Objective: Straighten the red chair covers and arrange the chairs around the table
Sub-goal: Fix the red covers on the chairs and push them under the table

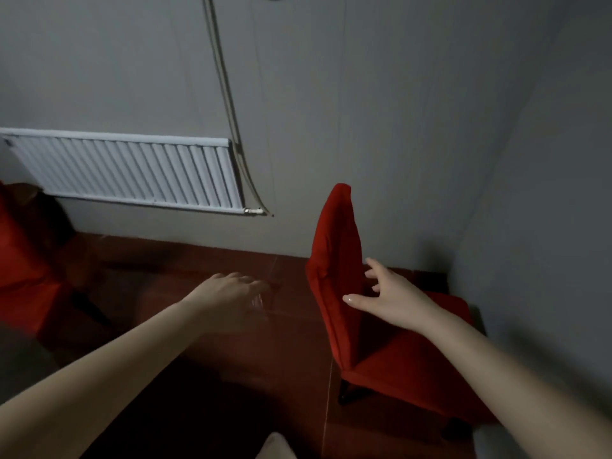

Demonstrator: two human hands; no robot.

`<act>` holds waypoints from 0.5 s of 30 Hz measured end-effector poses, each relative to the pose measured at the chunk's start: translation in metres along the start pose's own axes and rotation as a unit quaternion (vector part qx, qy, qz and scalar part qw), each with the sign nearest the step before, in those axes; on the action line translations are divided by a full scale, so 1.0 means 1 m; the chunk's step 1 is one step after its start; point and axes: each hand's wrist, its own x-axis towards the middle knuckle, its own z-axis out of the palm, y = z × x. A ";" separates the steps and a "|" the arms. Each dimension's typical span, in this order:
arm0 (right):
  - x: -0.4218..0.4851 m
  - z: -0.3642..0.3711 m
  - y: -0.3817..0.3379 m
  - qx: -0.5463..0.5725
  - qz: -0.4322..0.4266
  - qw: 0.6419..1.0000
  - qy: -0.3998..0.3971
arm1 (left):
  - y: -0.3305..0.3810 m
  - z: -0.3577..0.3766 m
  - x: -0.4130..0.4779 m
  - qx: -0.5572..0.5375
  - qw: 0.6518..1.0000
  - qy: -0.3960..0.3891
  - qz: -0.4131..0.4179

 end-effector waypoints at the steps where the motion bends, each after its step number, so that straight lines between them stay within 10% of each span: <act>1: 0.021 0.001 -0.005 0.013 0.015 1.000 0.014 | -0.015 -0.008 0.027 0.000 1.000 0.011 0.017; 15: 0.211 0.068 -0.054 0.099 0.253 0.962 -0.012 | -0.115 -0.034 0.274 0.070 0.969 -0.009 0.235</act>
